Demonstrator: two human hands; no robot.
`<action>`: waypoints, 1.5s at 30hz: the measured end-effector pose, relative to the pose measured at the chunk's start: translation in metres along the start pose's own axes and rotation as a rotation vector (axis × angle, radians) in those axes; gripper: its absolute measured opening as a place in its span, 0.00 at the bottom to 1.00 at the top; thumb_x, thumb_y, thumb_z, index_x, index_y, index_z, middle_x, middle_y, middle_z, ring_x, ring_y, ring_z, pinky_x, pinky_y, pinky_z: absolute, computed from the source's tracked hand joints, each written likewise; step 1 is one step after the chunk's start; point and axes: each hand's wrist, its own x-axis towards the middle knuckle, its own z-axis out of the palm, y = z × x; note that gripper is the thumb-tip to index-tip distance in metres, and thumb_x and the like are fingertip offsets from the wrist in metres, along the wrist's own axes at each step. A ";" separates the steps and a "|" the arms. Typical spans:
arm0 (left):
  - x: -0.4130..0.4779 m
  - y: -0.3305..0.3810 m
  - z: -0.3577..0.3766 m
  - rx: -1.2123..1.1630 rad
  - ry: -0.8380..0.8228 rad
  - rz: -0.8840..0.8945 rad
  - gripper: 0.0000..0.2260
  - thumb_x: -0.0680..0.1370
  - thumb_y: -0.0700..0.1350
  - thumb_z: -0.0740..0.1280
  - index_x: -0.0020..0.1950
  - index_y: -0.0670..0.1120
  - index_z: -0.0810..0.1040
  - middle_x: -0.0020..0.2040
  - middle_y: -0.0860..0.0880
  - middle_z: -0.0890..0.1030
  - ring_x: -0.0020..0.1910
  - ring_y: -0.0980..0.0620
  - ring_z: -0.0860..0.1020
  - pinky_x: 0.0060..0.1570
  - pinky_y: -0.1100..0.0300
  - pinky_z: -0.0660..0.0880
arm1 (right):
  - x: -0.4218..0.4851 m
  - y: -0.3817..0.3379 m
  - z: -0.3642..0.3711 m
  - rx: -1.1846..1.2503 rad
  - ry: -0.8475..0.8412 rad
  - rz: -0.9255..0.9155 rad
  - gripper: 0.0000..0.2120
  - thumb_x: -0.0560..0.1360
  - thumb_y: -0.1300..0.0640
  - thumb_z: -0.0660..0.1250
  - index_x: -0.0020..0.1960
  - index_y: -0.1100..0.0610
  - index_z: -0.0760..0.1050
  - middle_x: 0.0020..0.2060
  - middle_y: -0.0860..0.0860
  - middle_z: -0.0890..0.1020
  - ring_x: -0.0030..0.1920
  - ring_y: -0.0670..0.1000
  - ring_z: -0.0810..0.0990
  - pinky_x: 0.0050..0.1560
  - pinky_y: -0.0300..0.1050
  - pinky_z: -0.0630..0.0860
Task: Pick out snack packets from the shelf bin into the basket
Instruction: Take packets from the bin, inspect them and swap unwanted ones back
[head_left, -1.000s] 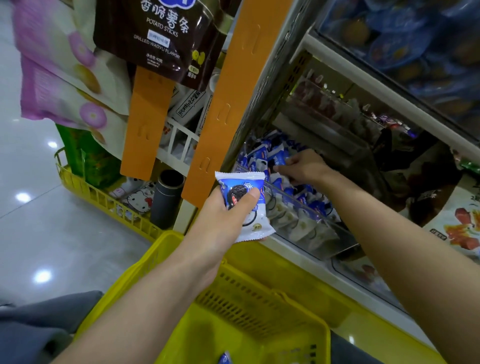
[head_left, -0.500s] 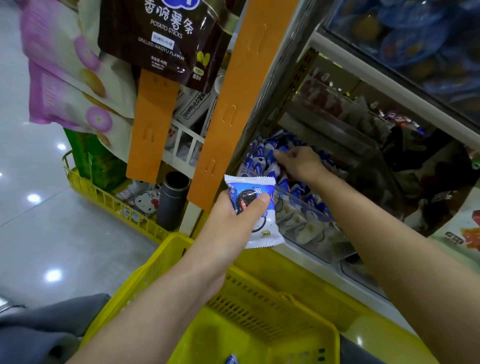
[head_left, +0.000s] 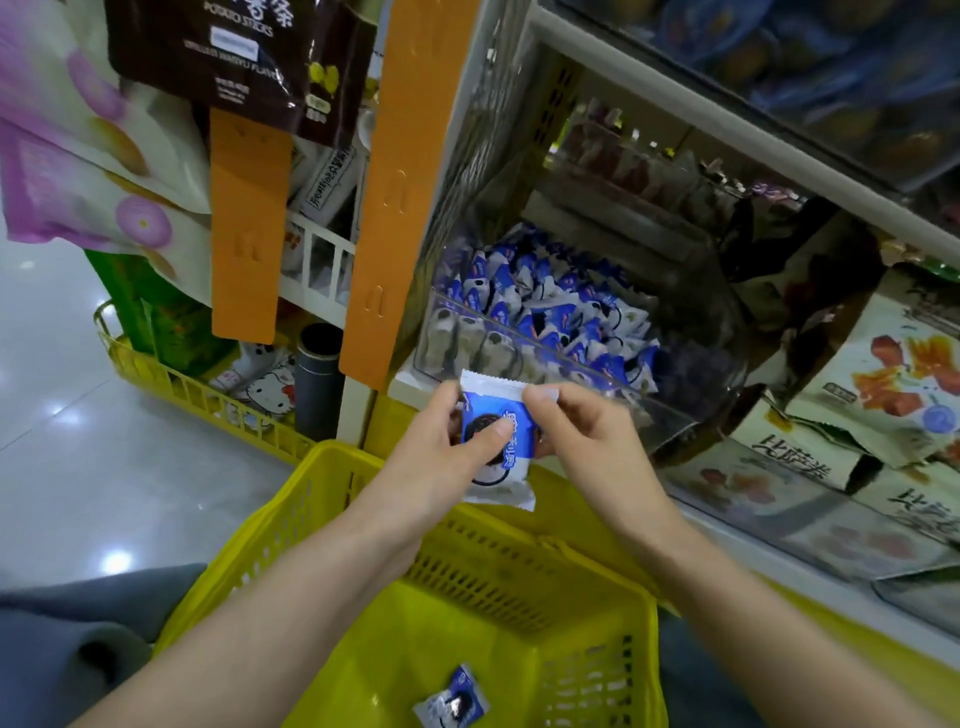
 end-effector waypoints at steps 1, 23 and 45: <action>0.000 -0.003 0.002 0.021 -0.001 -0.004 0.10 0.77 0.41 0.64 0.58 0.47 0.74 0.51 0.50 0.82 0.47 0.58 0.81 0.43 0.68 0.77 | -0.002 0.004 -0.001 0.026 0.011 0.013 0.08 0.77 0.58 0.62 0.46 0.60 0.79 0.37 0.56 0.82 0.36 0.47 0.78 0.39 0.46 0.78; 0.008 -0.035 0.011 0.010 0.096 -0.165 0.13 0.72 0.40 0.70 0.55 0.43 0.74 0.47 0.47 0.84 0.42 0.53 0.83 0.40 0.63 0.79 | -0.025 0.046 -0.012 0.465 0.260 0.306 0.05 0.78 0.64 0.60 0.44 0.61 0.73 0.38 0.55 0.81 0.34 0.43 0.81 0.34 0.34 0.78; 0.004 -0.052 0.007 0.568 0.057 0.189 0.09 0.77 0.44 0.64 0.37 0.45 0.75 0.31 0.53 0.75 0.32 0.58 0.71 0.35 0.60 0.67 | -0.034 0.059 -0.002 -0.027 0.002 0.122 0.08 0.72 0.57 0.70 0.36 0.48 0.75 0.37 0.52 0.83 0.37 0.50 0.80 0.43 0.55 0.77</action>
